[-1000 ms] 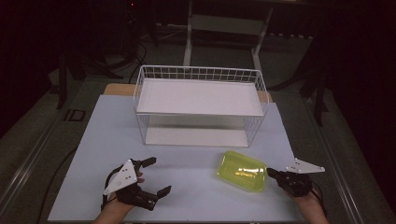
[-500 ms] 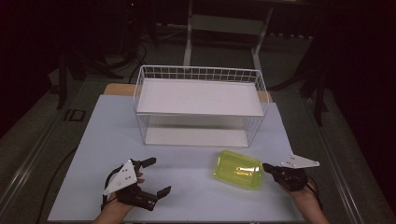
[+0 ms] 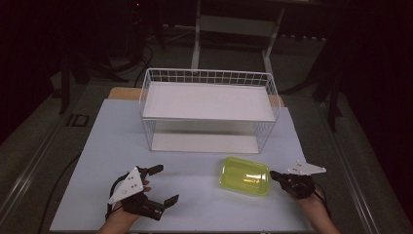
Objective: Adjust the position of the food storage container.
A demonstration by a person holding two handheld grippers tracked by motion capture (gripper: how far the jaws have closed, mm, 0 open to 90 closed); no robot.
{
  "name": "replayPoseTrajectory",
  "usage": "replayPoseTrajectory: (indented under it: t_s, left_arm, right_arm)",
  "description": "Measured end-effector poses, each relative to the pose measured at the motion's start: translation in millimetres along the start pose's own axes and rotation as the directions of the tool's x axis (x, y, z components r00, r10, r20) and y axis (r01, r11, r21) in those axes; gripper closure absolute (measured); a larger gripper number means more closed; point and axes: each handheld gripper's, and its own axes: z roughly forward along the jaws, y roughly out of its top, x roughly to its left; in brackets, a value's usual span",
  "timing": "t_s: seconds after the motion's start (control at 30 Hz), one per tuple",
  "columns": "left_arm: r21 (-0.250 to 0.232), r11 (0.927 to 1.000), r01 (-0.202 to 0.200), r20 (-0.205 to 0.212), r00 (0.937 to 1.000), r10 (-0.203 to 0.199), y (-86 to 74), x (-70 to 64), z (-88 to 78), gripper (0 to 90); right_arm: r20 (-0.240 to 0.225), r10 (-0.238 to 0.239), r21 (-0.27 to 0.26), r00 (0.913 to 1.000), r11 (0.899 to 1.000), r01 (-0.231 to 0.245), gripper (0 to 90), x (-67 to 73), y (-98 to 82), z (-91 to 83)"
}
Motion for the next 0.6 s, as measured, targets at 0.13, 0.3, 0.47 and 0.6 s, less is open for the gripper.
replayPoseTrajectory:
  t_s: [0.13,0.3,0.47,0.6]
  left_arm:
    - [0.001,1.0,0.002,0.002,1.0,-0.002,-0.5,0.3,0.1,0.0]
    - [0.002,1.0,0.0,0.004,1.0,0.0,-0.5,0.2,-0.1,0.0]
    - [0.003,1.0,0.002,0.008,1.0,-0.002,-0.7,0.2,-0.3,0.0]
    - [0.004,1.0,0.003,0.009,1.0,-0.003,-0.9,0.3,-0.5,0.0]
  right_arm:
    - [-0.016,-0.004,-0.011,0.9999,1.0,0.004,90.0,1.6,5.7,7.9]
    - [-0.024,-0.009,-0.007,0.9997,1.0,0.008,90.0,5.3,12.2,15.1]
    - [-0.033,-0.018,-0.013,0.9993,1.0,0.017,90.0,10.0,18.0,21.6]
    - [-0.04,-0.038,-0.013,0.9985,0.999,0.037,90.0,14.4,24.8,28.7]
